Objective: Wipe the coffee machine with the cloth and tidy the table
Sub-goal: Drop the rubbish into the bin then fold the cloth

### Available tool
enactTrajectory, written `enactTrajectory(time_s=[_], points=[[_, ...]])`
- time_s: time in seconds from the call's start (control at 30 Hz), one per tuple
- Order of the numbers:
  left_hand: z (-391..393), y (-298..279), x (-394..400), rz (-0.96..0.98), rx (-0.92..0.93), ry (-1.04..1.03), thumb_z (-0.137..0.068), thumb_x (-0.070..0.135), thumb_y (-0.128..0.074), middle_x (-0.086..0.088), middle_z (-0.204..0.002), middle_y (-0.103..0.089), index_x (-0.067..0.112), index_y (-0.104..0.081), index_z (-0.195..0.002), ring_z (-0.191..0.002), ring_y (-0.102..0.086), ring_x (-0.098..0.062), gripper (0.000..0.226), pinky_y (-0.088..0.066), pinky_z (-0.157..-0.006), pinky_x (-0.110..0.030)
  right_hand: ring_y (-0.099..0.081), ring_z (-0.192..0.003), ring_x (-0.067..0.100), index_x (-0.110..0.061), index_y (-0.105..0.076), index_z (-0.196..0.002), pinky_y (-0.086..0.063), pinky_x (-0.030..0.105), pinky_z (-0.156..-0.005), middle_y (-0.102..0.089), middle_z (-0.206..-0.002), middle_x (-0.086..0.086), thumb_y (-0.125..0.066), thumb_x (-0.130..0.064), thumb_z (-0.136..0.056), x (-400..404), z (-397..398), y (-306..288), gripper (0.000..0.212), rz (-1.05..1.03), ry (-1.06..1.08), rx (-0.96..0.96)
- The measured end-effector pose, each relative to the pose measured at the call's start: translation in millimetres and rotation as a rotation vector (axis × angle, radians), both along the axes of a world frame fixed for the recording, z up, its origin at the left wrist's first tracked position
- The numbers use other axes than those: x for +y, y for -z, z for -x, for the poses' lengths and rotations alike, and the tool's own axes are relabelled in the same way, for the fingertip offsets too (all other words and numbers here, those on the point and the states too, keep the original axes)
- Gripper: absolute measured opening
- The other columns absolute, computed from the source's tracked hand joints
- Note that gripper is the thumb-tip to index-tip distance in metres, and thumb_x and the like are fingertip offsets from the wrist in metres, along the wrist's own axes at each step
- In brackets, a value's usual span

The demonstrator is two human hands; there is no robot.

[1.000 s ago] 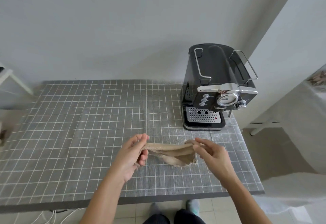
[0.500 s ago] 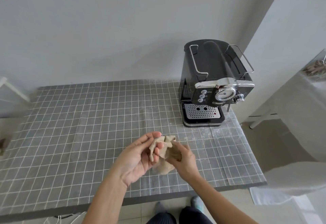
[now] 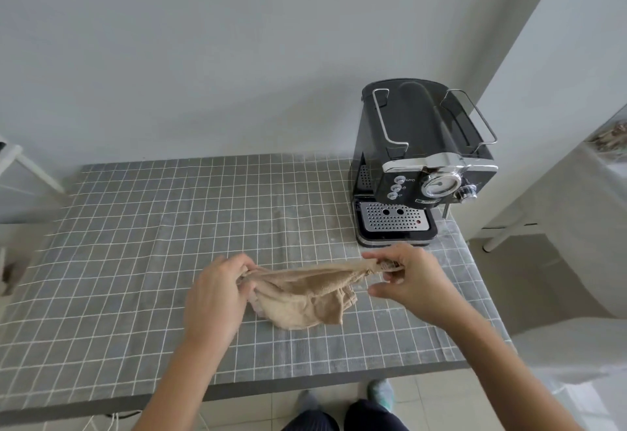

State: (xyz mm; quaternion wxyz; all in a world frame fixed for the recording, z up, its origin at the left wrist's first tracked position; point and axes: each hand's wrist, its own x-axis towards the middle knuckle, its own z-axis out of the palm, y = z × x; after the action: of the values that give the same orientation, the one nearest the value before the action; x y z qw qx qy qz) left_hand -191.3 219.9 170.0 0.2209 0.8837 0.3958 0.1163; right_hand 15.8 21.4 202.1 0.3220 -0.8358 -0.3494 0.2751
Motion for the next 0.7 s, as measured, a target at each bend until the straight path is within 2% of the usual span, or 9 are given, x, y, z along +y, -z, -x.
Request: enactTrajectory(time_s=[0.1, 0.23, 0.3, 0.33, 0.4, 0.47, 0.53, 0.6, 0.7], points=[[-2.2, -6.3, 11.4, -0.203, 0.031, 0.006, -0.074, 0.029, -0.079, 0.002, -0.090, -0.057, 0.029, -0.068, -0.082, -0.084, -0.055, -0.020, 0.013, -0.051, -0.063, -0.034, -0.056, -0.071, 0.005, -0.030, -0.071, -0.080, -0.042, 0.018, -0.064, -0.061, -0.087, -0.006, -0.080, -0.026, -0.078, 4.8, -4.0, -11.7, 0.010, -0.077, -0.053, -0.138], [-1.9, -22.1, 33.1, -0.416, 0.109, 0.015, -0.082, 0.043, -0.069, -0.009, -0.124, -0.056, 0.027, -0.075, -0.079, -0.109, -0.051, -0.031, 0.018, -0.041, -0.089, -0.051, -0.055, -0.097, -0.002, -0.043, -0.062, -0.068, -0.046, 0.018, -0.081, -0.055, -0.110, -0.008, -0.073, -0.034, -0.083, 10.8, -14.4, -25.7, 0.021, -0.205, -0.057, -0.101], [-0.4, -28.3, 43.4, -0.445, 0.076, 0.091, -0.091, 0.045, -0.055, -0.003, -0.114, -0.064, 0.026, -0.074, -0.078, -0.101, -0.058, -0.025, 0.029, -0.035, -0.098, -0.053, -0.055, -0.110, 0.004, -0.040, -0.069, -0.073, -0.050, 0.028, -0.088, -0.055, -0.116, -0.010, -0.070, -0.041, -0.082, 13.8, -20.4, -33.7, 0.009, -0.261, -0.014, -0.069], [-0.4, -31.1, 45.8, -0.391, 0.011, 0.136, -0.094, 0.045, -0.048, 0.001, -0.097, -0.068, 0.025, -0.070, -0.076, -0.086, -0.063, -0.019, 0.035, -0.040, -0.097, -0.049, -0.059, -0.106, 0.009, -0.035, -0.074, -0.076, -0.053, 0.034, -0.087, -0.060, -0.113, -0.009, -0.070, -0.042, -0.081, 15.3, -23.2, -36.1, 0.010, -0.305, 0.006, -0.051], [-3.3, -37.4, 46.5, -0.116, -0.166, 0.176, -0.098, 0.042, -0.044, 0.004, -0.060, -0.059, 0.019, -0.061, -0.072, -0.051, -0.054, -0.010, 0.039, -0.049, -0.067, -0.024, -0.066, -0.091, 0.019, -0.023, -0.078, -0.084, -0.057, 0.043, -0.081, -0.071, -0.097, -0.004, -0.069, -0.031, -0.087, 19.6, -28.7, -39.8, 0.012, -0.402, 0.038, -0.015], [-8.0, -39.7, 49.8, 0.081, -0.280, 0.176, -0.092, 0.042, -0.047, -0.001, -0.052, -0.051, 0.016, -0.058, -0.074, -0.049, -0.050, -0.016, 0.034, -0.036, -0.045, -0.015, -0.071, -0.080, 0.018, -0.019, -0.078, -0.092, -0.059, 0.034, -0.074, -0.076, -0.084, -0.002, -0.067, -0.018, -0.091, 26.8, -34.9, -41.6, 0.011, -0.468, 0.090, 0.038], [-10.1, -40.9, 58.7, 0.249, -0.321, 0.196, -0.082, 0.046, -0.057, -0.008, -0.057, -0.055, 0.018, -0.061, -0.076, -0.048, -0.048, -0.012, 0.029, -0.037, -0.044, -0.016, -0.072, -0.074, 0.007, -0.018, -0.078, -0.093, -0.055, 0.019, -0.066, -0.077, -0.080, -0.004, -0.067, -0.014, -0.091, 36.6, -43.1, -39.3, 0.012, -0.497, 0.175, 0.083], [-11.0, -43.5, 71.5, 0.398, -0.273, 0.211, -0.073, 0.040, -0.071, -0.009, -0.067, -0.063, 0.022, -0.067, -0.080, -0.052, -0.053, -0.017, 0.020, -0.046, -0.049, -0.021, -0.072, -0.078, 0.007, -0.017, -0.078, -0.095, -0.054, 0.017, -0.068, -0.077, -0.082, -0.004, -0.068, -0.014, -0.090, 47.9, -52.9, -32.6, 0.012, -0.480, 0.224, 0.101], [-10.0, -53.5, 95.6, 0.375, -0.171, 0.251, -0.067, 0.030, -0.077, 0.007, -0.082, -0.071, 0.028, -0.072, -0.086, -0.073, -0.066, -0.017, 0.019, -0.057, -0.069, -0.029, -0.069, -0.078, 0.001, -0.022, -0.078, -0.093, -0.053, 0.020, -0.072, -0.075, -0.082, -0.009, -0.070, -0.015, -0.089, 63.2, -66.1, -30.3, 0.012, -0.453, 0.250, 0.104]])
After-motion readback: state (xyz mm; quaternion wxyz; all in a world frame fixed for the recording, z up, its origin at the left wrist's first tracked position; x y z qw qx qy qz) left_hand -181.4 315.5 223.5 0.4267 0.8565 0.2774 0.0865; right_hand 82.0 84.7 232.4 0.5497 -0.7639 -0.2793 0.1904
